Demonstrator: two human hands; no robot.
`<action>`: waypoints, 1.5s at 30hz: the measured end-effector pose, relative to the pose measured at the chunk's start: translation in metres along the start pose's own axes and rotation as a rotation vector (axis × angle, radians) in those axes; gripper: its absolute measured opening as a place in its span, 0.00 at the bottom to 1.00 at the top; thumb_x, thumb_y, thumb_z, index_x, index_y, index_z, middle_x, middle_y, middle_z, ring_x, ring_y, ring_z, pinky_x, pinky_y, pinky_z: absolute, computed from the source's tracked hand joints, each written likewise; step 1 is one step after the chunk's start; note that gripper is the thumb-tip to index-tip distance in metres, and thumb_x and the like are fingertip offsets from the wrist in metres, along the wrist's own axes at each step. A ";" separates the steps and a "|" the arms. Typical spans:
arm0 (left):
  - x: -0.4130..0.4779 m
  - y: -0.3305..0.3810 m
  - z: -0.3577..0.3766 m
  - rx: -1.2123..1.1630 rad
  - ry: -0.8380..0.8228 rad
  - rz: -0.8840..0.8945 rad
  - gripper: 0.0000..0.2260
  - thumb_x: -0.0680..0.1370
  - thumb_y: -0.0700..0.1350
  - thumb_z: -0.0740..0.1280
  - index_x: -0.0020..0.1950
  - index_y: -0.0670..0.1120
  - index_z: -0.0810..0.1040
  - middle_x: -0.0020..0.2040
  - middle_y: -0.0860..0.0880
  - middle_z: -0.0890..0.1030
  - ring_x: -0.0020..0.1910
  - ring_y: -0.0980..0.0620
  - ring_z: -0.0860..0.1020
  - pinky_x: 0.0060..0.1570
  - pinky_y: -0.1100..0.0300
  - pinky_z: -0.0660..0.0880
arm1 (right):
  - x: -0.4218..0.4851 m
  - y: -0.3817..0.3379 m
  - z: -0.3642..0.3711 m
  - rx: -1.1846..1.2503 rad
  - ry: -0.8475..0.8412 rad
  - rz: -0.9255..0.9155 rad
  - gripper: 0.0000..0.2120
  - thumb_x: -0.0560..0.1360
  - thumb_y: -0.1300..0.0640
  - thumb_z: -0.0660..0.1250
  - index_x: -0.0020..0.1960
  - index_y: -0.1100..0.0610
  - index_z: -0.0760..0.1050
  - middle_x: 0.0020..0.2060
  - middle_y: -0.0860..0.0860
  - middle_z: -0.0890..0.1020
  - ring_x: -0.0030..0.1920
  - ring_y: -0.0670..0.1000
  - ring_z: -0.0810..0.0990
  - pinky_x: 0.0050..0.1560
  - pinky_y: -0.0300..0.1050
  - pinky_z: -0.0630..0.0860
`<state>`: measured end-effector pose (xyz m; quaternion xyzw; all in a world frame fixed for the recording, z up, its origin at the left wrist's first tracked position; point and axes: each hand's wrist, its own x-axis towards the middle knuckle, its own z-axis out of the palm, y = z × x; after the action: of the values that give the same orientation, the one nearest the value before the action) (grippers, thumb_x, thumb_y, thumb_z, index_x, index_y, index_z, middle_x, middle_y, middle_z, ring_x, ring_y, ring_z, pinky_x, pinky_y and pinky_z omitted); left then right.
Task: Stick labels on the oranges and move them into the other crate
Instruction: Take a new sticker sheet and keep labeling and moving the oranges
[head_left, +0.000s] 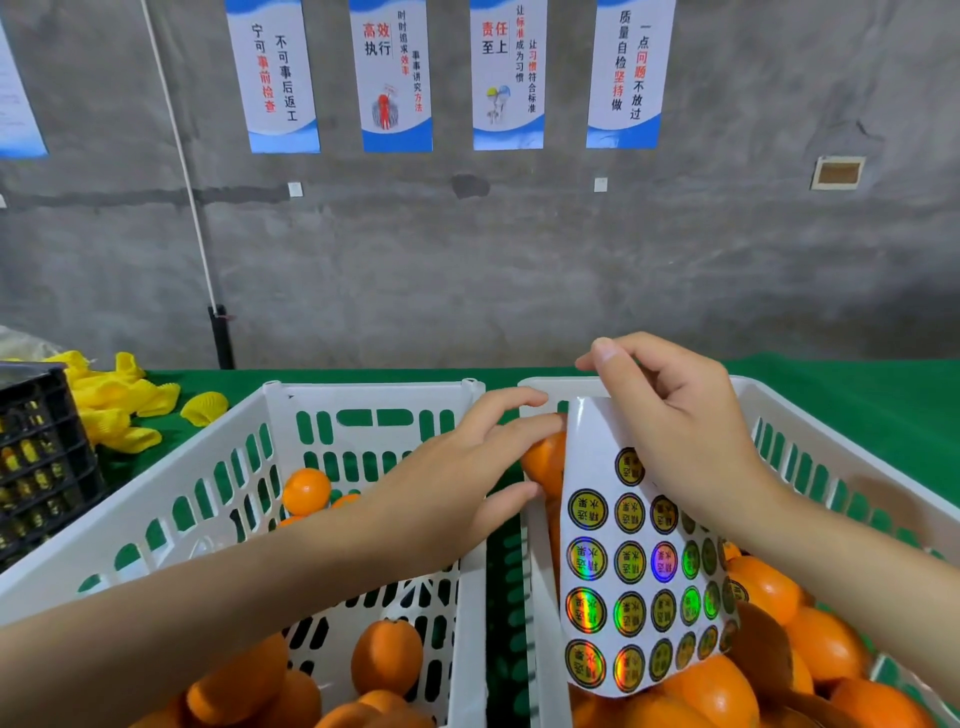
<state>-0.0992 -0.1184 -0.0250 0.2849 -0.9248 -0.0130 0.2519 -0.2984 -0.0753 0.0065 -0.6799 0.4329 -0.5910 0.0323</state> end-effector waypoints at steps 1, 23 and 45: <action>-0.001 0.000 0.000 -0.007 0.005 -0.005 0.23 0.82 0.49 0.64 0.75 0.62 0.61 0.75 0.66 0.52 0.59 0.54 0.77 0.57 0.63 0.74 | 0.000 0.000 0.000 -0.003 0.004 0.001 0.14 0.80 0.47 0.58 0.45 0.48 0.81 0.28 0.46 0.74 0.29 0.42 0.71 0.30 0.31 0.64; -0.002 0.031 -0.004 -0.916 -0.184 -0.188 0.08 0.83 0.43 0.65 0.58 0.48 0.82 0.53 0.52 0.86 0.53 0.54 0.84 0.51 0.64 0.79 | -0.005 0.004 0.007 -0.035 -0.114 0.003 0.16 0.81 0.47 0.58 0.46 0.55 0.80 0.32 0.53 0.78 0.37 0.51 0.76 0.41 0.47 0.71; 0.003 0.017 -0.002 -0.769 0.175 -0.385 0.15 0.82 0.43 0.65 0.37 0.53 0.80 0.29 0.59 0.80 0.27 0.64 0.75 0.29 0.73 0.70 | -0.009 0.006 0.007 -0.269 -0.256 -0.150 0.08 0.75 0.50 0.70 0.50 0.51 0.85 0.44 0.44 0.82 0.48 0.46 0.79 0.49 0.50 0.76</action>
<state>-0.1095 -0.1051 -0.0191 0.3376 -0.7579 -0.3788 0.4100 -0.2953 -0.0769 -0.0060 -0.7781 0.4484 -0.4372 -0.0484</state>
